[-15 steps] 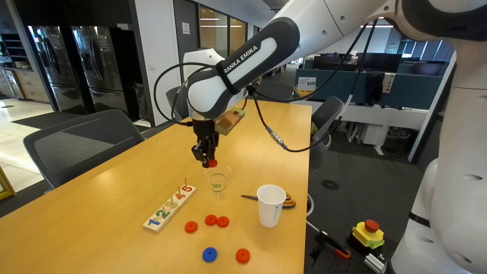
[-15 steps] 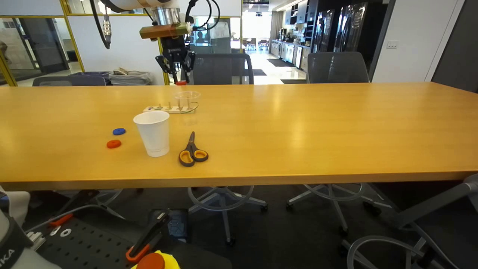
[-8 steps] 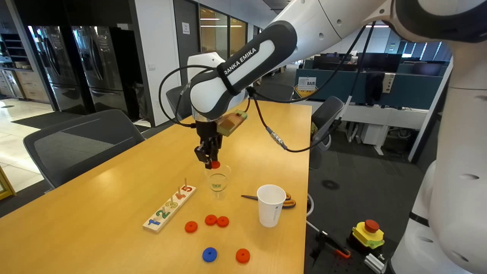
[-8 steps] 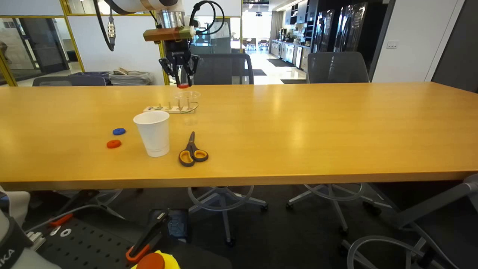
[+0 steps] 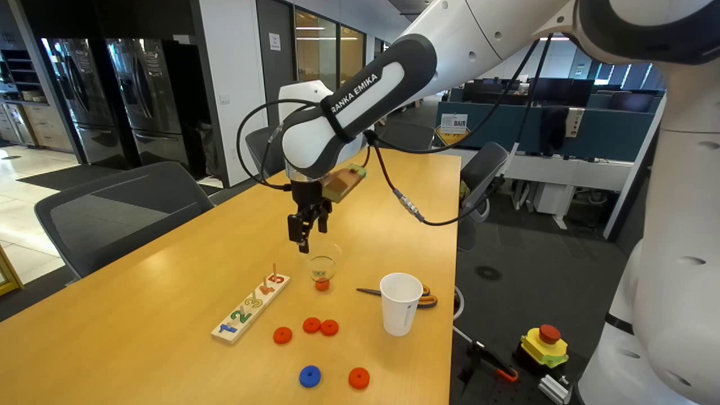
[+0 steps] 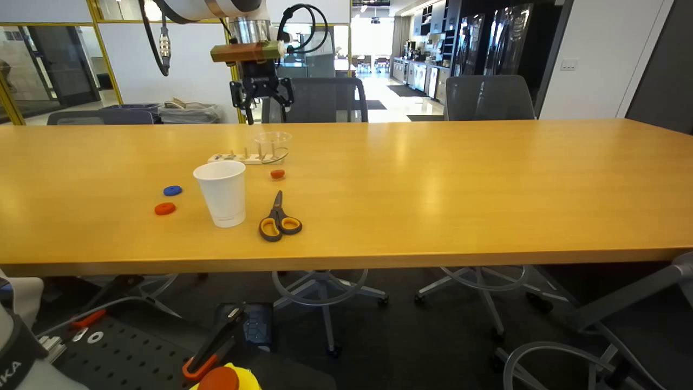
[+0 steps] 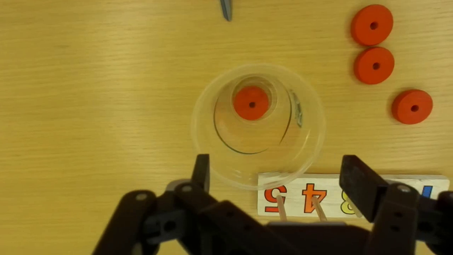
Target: Put the orange circles into the transparent cup then the blue circles into the white cup.
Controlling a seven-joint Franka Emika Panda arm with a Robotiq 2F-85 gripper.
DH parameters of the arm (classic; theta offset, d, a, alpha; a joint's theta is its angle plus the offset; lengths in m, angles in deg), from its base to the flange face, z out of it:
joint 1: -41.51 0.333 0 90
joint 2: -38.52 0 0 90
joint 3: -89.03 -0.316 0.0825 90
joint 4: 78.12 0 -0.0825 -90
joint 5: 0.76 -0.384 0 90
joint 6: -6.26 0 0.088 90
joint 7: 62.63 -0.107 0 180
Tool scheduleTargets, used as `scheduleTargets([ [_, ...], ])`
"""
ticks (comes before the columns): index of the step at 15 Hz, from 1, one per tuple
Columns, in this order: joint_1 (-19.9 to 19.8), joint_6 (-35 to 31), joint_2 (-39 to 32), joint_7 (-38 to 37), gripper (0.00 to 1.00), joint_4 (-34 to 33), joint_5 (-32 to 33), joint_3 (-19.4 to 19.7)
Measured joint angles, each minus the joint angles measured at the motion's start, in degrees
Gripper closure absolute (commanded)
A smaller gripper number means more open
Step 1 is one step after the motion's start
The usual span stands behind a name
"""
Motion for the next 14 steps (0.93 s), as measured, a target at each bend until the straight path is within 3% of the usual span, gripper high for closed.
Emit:
scheduleTargets([
  [10,2.52,-1.82,0.13,9.19,0.0,1.24,-0.78,-6.77],
  [14,3.56,-3.26,-0.93,14.93,0.0,3.32,-4.27,-9.31],
])
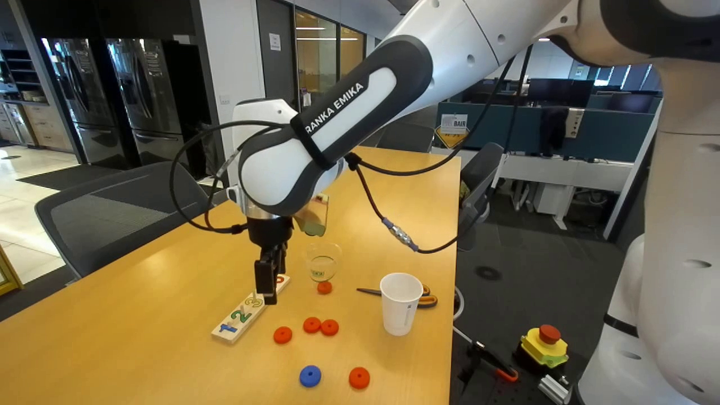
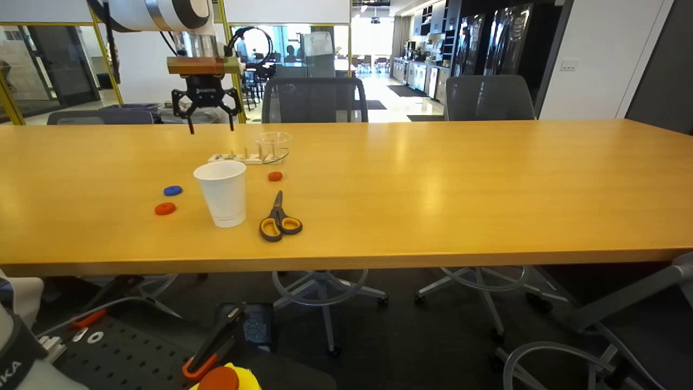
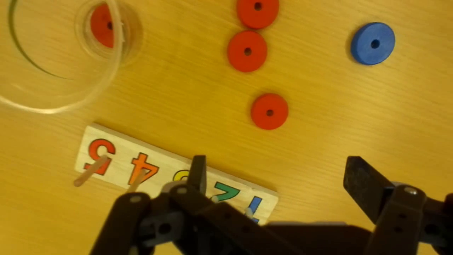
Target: Put the orange circles into the transparent cup then the blue circles into the white cup.
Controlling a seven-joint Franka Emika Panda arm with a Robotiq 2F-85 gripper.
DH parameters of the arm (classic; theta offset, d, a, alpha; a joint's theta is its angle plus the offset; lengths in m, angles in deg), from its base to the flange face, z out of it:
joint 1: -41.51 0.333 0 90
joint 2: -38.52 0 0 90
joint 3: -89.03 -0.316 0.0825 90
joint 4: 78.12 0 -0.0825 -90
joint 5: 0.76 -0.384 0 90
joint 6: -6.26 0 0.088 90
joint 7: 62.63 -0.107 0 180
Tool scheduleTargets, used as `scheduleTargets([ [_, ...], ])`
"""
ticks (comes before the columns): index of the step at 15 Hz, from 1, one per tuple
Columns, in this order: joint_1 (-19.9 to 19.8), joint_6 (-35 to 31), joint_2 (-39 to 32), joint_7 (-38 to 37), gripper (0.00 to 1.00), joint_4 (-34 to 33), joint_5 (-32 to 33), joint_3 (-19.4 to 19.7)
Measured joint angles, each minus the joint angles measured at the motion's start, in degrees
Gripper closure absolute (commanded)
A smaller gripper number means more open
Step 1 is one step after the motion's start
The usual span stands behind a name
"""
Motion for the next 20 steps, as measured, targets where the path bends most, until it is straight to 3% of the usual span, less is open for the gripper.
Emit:
scheduleTargets([
  [7,-0.35,-4.4,-5.23,3.81,0.0,1.7,-2.51,-0.36],
  [20,-0.16,-12.88,-11.41,1.73,0.0,2.74,0.44,-0.24],
])
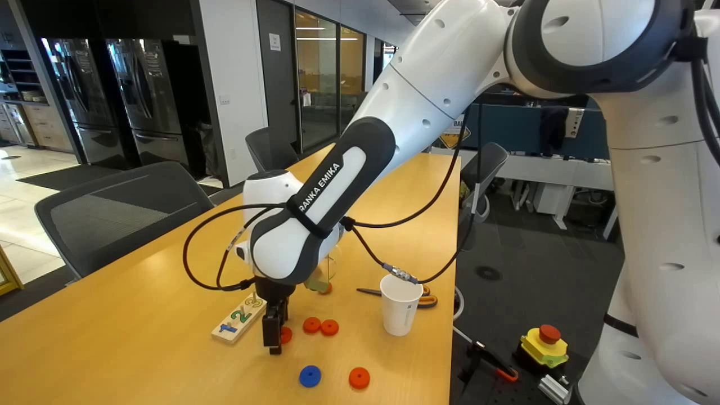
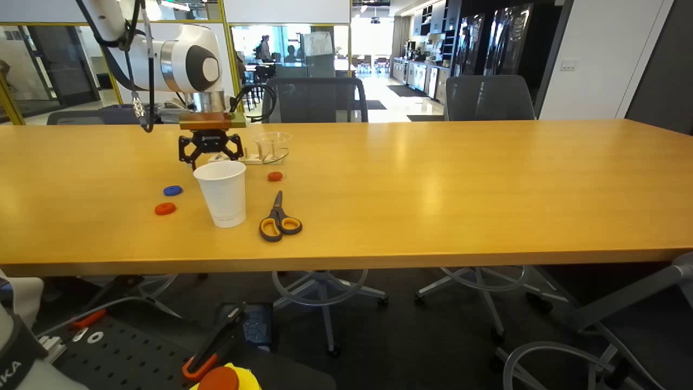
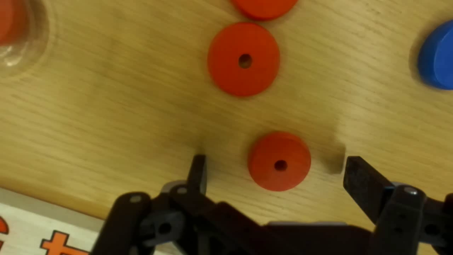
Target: Put the orange circles into the transparent cup then the blue circles into the white cup.
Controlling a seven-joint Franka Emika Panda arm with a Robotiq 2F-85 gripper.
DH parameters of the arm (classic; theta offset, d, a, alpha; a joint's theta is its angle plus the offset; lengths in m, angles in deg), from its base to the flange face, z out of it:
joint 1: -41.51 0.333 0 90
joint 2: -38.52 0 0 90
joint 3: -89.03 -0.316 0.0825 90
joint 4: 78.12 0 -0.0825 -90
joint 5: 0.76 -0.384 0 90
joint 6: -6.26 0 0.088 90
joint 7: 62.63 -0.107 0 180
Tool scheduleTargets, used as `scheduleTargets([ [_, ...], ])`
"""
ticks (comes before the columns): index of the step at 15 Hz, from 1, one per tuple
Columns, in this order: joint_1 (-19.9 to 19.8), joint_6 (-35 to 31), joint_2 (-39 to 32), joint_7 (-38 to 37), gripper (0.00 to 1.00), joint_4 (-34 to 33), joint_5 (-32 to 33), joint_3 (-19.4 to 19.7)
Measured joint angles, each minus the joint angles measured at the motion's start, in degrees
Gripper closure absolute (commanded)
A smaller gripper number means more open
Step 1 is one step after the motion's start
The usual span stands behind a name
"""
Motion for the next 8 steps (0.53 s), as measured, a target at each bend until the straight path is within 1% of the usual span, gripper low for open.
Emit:
scheduleTargets([
  [8,1.27,-1.21,-0.01,-4.75,0.0,0.16,6.55,1.04],
])
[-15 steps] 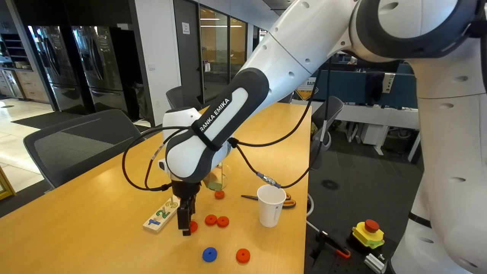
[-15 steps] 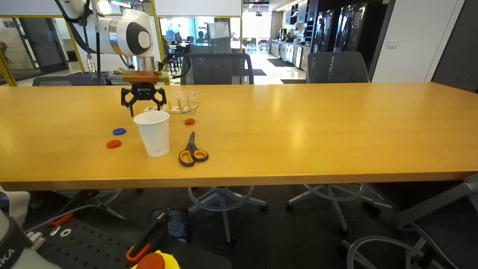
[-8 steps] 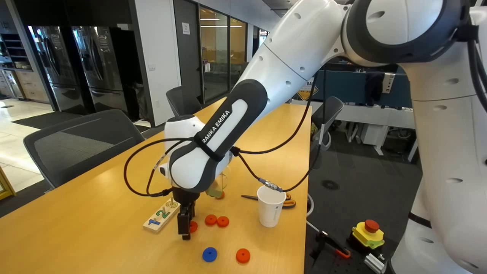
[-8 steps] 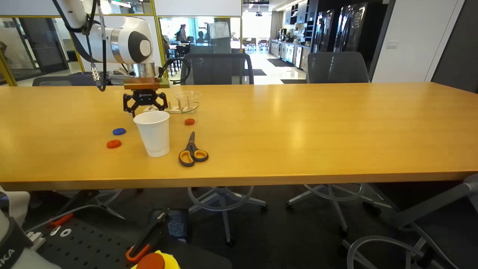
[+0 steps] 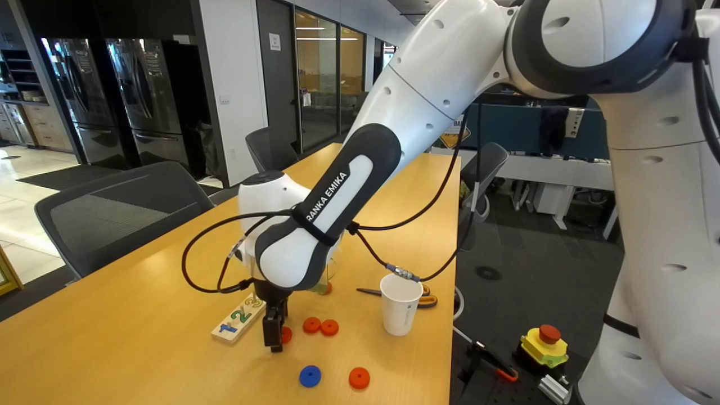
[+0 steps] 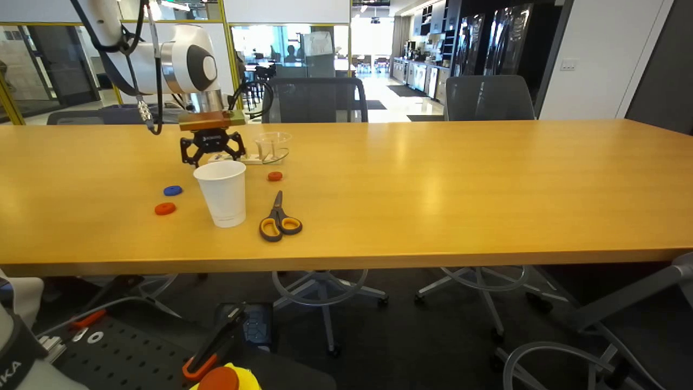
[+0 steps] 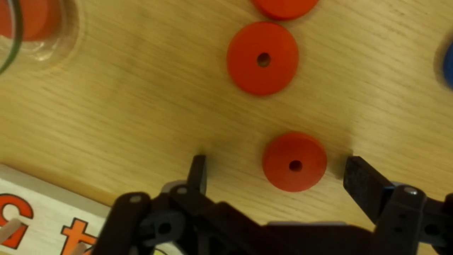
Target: Put the orange circles into the transparent cup then the blue circles into the white cup.
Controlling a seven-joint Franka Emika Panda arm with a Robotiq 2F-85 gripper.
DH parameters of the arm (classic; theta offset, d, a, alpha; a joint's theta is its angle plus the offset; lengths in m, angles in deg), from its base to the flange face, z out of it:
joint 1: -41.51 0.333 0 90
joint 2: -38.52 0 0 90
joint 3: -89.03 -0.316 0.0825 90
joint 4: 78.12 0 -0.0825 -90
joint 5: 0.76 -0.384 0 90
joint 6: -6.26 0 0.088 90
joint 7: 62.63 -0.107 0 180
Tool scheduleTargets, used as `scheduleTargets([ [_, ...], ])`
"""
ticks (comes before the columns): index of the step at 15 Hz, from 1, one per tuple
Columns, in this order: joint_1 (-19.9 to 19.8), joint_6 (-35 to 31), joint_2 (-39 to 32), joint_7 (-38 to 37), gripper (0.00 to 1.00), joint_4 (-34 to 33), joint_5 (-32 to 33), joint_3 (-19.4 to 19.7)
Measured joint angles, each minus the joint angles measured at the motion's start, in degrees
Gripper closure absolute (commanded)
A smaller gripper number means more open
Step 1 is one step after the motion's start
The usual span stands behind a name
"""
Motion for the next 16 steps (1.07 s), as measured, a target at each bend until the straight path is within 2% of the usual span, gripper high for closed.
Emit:
scheduleTargets([
  [1,0.12,-0.06,0.0,-0.39,0.03,0.04,0.32,0.05],
  [2,0.18,-0.11,0.0,-0.64,0.26,0.09,0.4,0.05],
  [4,0.21,-0.21,0.0,-1.07,0.29,0.17,0.41,0.06],
  [11,0.31,-0.11,0.96,-3.5,0.83,0.06,0.41,0.16],
  [12,0.39,-0.04,1.06,-4.06,0.79,0.06,0.46,0.26],
  [16,0.67,-0.05,1.15,-6.46,0.79,-0.59,1.57,1.76],
])
